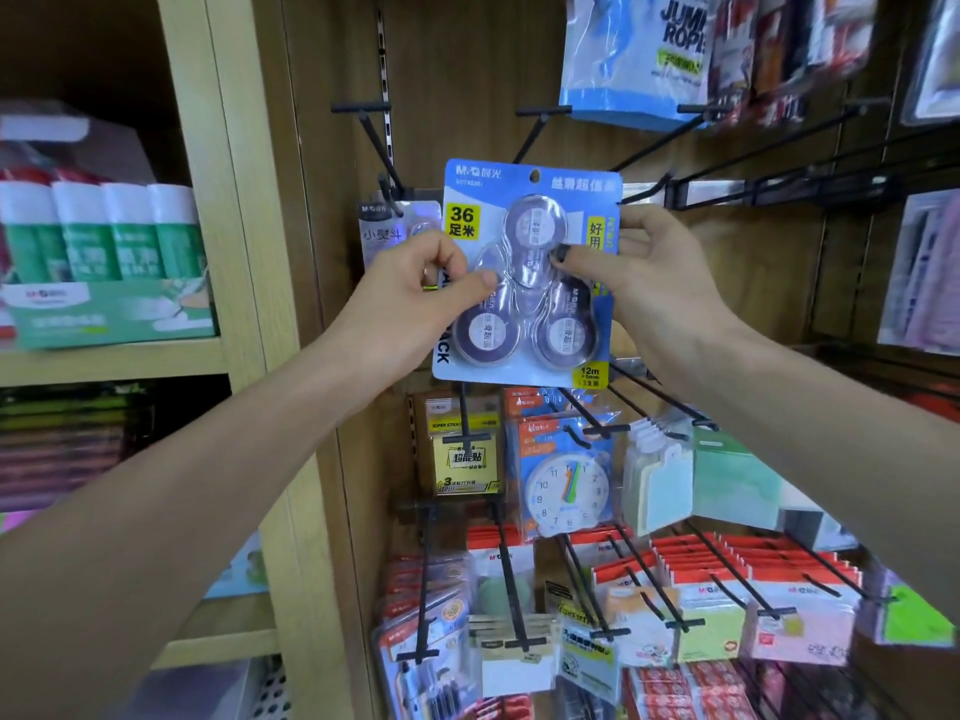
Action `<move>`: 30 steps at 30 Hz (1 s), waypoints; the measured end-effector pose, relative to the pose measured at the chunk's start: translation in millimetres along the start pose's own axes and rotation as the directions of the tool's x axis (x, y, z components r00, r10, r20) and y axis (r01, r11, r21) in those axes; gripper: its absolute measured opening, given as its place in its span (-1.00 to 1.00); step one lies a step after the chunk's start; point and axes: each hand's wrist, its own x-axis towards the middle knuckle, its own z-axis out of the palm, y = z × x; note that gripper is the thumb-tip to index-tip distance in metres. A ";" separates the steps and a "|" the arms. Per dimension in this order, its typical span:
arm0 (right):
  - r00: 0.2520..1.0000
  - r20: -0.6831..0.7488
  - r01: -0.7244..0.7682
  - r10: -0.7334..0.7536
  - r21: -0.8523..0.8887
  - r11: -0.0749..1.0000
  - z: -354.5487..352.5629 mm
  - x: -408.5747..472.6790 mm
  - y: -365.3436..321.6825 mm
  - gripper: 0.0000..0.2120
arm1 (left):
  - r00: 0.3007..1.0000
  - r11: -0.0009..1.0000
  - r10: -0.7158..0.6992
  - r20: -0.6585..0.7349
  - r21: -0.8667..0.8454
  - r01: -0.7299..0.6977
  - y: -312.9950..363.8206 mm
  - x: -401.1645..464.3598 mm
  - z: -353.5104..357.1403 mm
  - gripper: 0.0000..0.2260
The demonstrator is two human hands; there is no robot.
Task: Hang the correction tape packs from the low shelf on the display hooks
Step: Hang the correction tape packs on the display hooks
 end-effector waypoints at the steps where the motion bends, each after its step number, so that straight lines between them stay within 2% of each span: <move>1: 1.000 0.000 0.002 -0.002 -0.001 1.000 1.1 0.4 -0.6 -0.56 | 1.000 1.000 -0.013 -0.004 0.000 0.013 -1.5 1.3 0.0 -0.73; 10: 0.996 -0.035 -0.082 0.082 -0.001 0.997 6.0 9.7 3.4 -0.61 | 0.995 0.996 -0.083 -0.050 0.004 0.084 -11.6 12.4 9.3 -0.72; 14: 0.989 -0.011 -0.150 0.150 -0.091 0.984 8.5 26.2 14.1 -0.89 | 0.987 0.987 -0.147 -0.058 0.061 0.150 -17.9 25.2 22.2 -0.74; 18: 0.975 -0.067 -0.221 0.212 -0.179 0.959 18.1 46.2 28.1 -0.80 | 0.969 0.966 -0.232 -0.088 0.099 0.240 -36.7 43.6 35.7 -0.74; 23: 0.960 -0.098 -0.279 0.264 -0.221 0.934 30.3 68.5 45.0 -0.72 | 0.958 0.924 -0.242 -0.151 0.264 0.275 -51.0 65.0 47.3 -0.70; 27: 0.963 -0.114 -0.265 0.243 -0.274 0.924 36.8 75.8 53.8 -0.78 | 0.947 0.880 -0.248 -0.203 0.361 0.308 -58.0 71.2 52.0 -0.74; 28: 0.962 -0.109 -0.272 0.251 -0.279 0.921 37.7 75.9 54.3 -0.73 | 0.946 0.868 -0.246 -0.209 0.387 0.311 -57.6 70.6 53.1 -0.78; 30: 0.952 -0.112 -0.306 0.286 -0.271 0.913 38.7 75.5 55.9 -0.48 | 0.944 0.847 -0.268 -0.194 0.419 0.327 -56.7 67.4 54.9 -0.85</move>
